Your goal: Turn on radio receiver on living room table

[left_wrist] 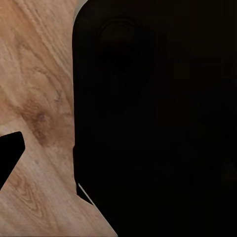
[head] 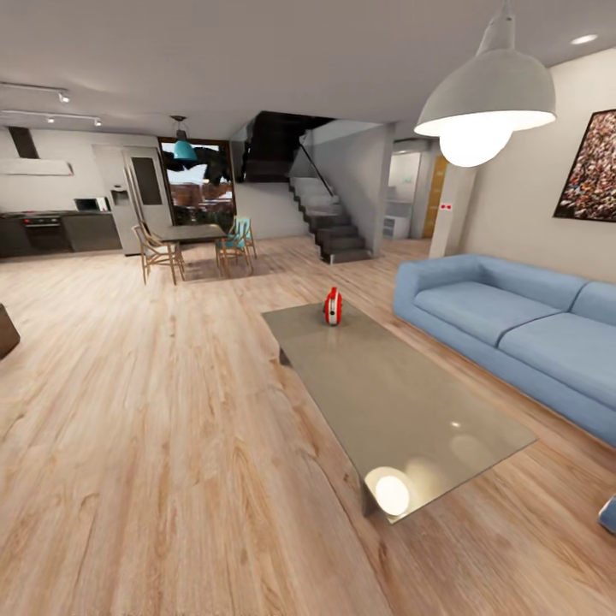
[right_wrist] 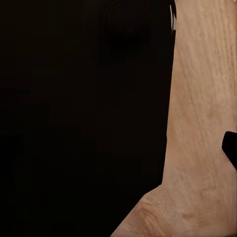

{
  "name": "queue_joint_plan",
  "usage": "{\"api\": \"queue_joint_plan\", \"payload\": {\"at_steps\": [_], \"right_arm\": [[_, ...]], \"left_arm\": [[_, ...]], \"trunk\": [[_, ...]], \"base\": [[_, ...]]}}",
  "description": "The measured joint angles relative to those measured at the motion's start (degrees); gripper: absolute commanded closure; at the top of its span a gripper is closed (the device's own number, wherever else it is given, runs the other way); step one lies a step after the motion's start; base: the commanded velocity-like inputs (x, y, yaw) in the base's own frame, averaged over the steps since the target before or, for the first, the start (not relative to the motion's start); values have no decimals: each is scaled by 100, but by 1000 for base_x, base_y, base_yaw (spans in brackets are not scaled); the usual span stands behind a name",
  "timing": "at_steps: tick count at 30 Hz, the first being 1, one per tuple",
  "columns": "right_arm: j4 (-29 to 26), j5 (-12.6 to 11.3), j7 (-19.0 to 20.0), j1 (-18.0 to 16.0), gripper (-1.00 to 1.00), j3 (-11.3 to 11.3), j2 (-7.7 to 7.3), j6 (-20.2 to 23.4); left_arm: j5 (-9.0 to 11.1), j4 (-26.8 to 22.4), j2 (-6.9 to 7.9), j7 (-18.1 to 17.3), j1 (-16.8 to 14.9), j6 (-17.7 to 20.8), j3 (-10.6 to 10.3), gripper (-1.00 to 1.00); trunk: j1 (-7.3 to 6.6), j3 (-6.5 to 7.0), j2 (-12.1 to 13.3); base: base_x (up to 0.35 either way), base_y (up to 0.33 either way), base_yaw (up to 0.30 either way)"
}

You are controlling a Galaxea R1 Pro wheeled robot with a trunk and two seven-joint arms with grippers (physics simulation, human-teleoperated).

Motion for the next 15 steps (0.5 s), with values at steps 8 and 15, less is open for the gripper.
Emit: {"api": "queue_joint_plan", "payload": {"at_steps": [8,15], "right_arm": [[0,0,0,0,-100,0,1,1],[0,0,0,0,-100,0,-3,-4]], "left_arm": [[8,-2,-4,2,0,0,12,-100],[175,-6,-24,8,0,8,16,-100]], "trunk": [[0,-17,0],[0,-32,0]], "base": [[0,0,270],[0,0,270]]}}
